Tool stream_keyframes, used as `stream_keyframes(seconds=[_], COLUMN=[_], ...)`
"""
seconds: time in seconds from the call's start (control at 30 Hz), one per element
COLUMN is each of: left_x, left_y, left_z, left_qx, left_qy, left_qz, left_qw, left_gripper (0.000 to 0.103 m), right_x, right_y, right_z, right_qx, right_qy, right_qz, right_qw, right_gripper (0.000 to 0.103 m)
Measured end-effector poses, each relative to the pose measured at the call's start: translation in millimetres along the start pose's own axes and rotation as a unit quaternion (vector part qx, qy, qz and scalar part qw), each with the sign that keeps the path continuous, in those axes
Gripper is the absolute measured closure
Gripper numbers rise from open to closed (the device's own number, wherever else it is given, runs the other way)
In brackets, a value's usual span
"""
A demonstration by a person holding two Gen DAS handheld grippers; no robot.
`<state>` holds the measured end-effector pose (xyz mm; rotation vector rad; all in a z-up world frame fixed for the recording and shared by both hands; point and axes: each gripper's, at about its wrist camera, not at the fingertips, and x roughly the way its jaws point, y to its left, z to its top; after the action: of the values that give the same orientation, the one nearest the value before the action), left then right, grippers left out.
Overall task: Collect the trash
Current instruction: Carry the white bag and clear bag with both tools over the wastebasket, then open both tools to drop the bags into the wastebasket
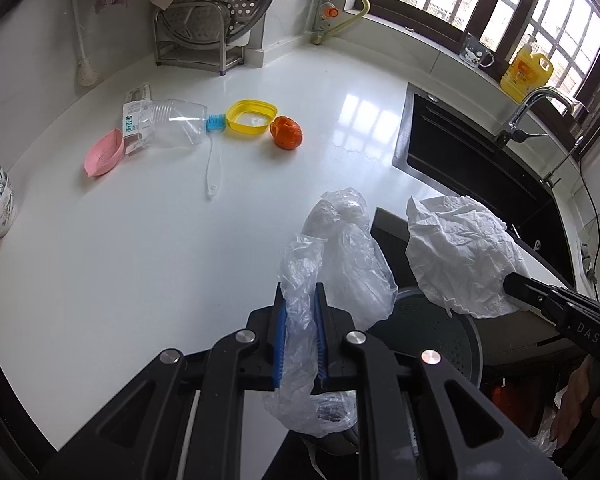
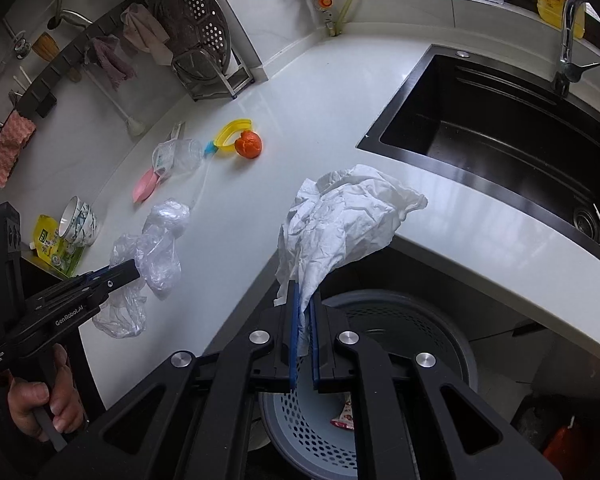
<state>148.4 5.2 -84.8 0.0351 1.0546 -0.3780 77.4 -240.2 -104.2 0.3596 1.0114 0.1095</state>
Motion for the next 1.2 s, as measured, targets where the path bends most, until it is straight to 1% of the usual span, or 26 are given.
stream_keyframes(seconds=[0.17,0.37,0.77,1.03,1.13,1.17,1.2], left_x=[-3,1,33,49,51,51,51], left_y=[-31,-62,-109,-122,-123,-123,-123], left_z=[-17,-39,-79,-92,-92,-93,-94], left_qx=[0.01,0.017,0.032,0.03,0.024,0.023,0.021], left_qy=[0.005,0.02,0.072,0.094,0.097,0.097,0.097], left_qz=[-0.002,-0.001,0.002,0.011,0.015,0.017,0.019], left_qw=[0.9999,0.9996,0.9968,0.9951,0.9949,0.9948,0.9949], left_gripper=[0.09,0.09,0.09,0.09,0.085,0.08,0.074], right_x=[-13,-15,10,25,27,27,26], right_y=[-21,-45,-78,-86,-89,-90,-90], right_z=[-23,-48,-88,-102,-104,-104,-103], right_qx=[-0.001,0.001,-0.002,-0.009,-0.006,-0.005,-0.006], right_qy=[0.009,0.03,0.092,0.123,0.128,0.129,0.129], right_qz=[-0.002,0.001,0.006,0.009,0.006,0.007,0.007], right_qw=[1.0,1.0,0.996,0.992,0.992,0.992,0.992], right_gripper=[0.098,0.098,0.098,0.098,0.096,0.092,0.09])
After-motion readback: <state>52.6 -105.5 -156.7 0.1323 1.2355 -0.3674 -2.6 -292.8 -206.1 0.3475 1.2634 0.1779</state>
